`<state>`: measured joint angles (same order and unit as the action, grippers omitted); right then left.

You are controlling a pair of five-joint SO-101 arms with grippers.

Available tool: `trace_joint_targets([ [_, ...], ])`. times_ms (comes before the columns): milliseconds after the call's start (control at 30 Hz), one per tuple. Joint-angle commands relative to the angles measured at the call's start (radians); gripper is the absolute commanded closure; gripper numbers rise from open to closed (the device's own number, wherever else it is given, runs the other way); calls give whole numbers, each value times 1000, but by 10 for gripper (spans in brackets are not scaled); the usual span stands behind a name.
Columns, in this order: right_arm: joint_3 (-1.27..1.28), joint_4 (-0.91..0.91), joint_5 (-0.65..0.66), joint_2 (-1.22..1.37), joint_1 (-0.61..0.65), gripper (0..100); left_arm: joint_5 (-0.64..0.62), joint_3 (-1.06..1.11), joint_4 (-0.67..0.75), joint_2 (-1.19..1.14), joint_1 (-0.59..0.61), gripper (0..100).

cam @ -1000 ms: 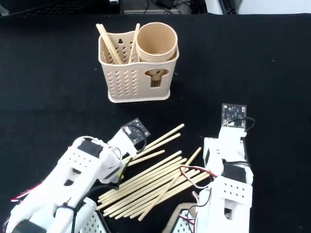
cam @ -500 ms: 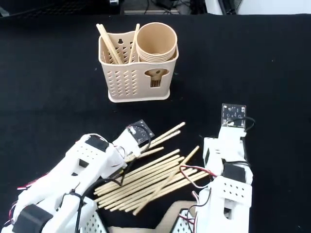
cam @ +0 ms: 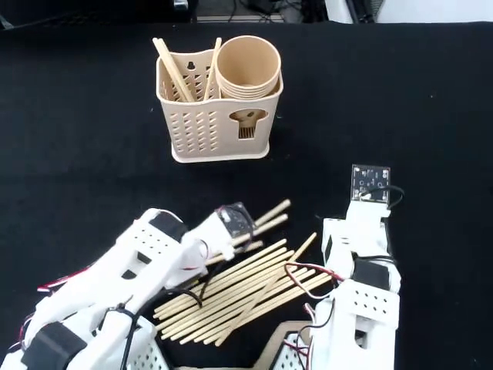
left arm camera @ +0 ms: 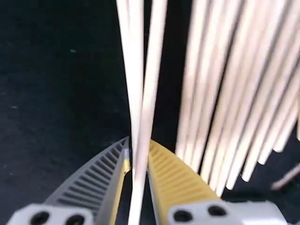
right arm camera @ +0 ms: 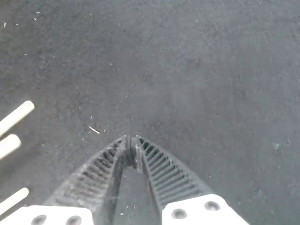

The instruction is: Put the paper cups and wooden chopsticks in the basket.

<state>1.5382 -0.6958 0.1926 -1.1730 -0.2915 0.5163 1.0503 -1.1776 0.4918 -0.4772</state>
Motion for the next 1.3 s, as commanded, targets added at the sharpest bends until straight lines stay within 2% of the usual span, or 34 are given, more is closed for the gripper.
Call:
trace_joint_targets([
  [0, -2, 29, 6, -13, -14, 983, 9, -45, -41, 5, -25, 970],
  [133, -2, 29, 6, -13, -14, 983, 158, -44, -49, 5, 36, 970],
  [300, -2, 28, 6, -13, -14, 983, 422, -81, -28, 5, 231, 970],
  [400, -2, 28, 6, -13, -14, 983, 499, -137, -15, 5, 335, 970],
  [500, -2, 28, 6, -13, -14, 983, 534, -173, -18, -6, 386, 970],
  [767, -2, 26, 6, -13, -14, 983, 555, -170, -23, -6, 390, 961],
  [967, -2, 25, 6, -13, -14, 983, 554, -148, -18, -3, 394, 809],
  [1200, -2, 26, 6, -13, -14, 983, 549, -248, -17, -5, 384, 850],
  [1267, -2, 26, 6, -13, -14, 983, 502, -262, 5, -8, 383, 850],
])
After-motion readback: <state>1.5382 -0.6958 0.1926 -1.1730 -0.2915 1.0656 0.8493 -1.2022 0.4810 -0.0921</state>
